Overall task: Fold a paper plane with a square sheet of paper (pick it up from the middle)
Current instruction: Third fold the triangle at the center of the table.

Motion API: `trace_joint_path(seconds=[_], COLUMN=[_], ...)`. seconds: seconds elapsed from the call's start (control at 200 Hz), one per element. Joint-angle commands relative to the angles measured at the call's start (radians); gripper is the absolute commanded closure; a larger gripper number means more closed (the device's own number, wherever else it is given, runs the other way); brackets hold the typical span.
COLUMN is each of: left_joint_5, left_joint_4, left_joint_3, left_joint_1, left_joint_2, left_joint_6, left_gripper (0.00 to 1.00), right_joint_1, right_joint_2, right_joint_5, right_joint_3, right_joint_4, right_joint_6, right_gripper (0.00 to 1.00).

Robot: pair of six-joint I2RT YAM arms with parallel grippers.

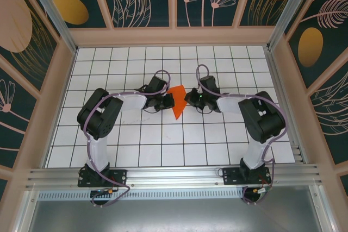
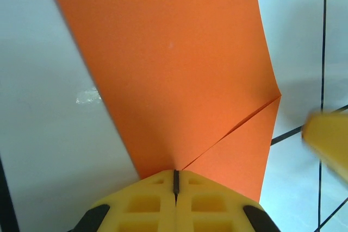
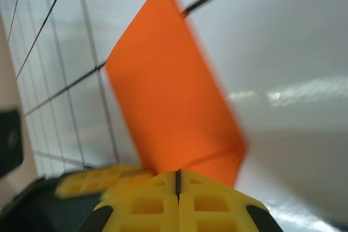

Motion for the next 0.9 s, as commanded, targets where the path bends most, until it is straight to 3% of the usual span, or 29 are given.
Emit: trace_joint_path(seconds=[0.0, 0.25, 0.896], left_joint_5=[-0.12, -0.125, -0.13], left_joint_4=[-0.065, -0.04, -0.032], left_joint_3=[-0.054, -0.076, -0.088], left_joint_1=[0.012, 0.012, 0.012], left_joint_2=[0.048, 0.039, 0.034], left_joint_6=[-0.013, -0.02, -0.022], left_gripper=[1.0, 1.0, 1.0], right_joint_1=[0.069, 0.154, 0.167], right_joint_2=[-0.053, -0.051, 0.0], right_joint_5=[-0.046, -0.082, -0.108], right_joint_3=[-0.073, -0.141, -0.16], right_joint_4=[0.042, 0.111, 0.031], right_joint_6=[0.035, 0.093, 0.055], right_gripper=[1.0, 1.0, 1.0])
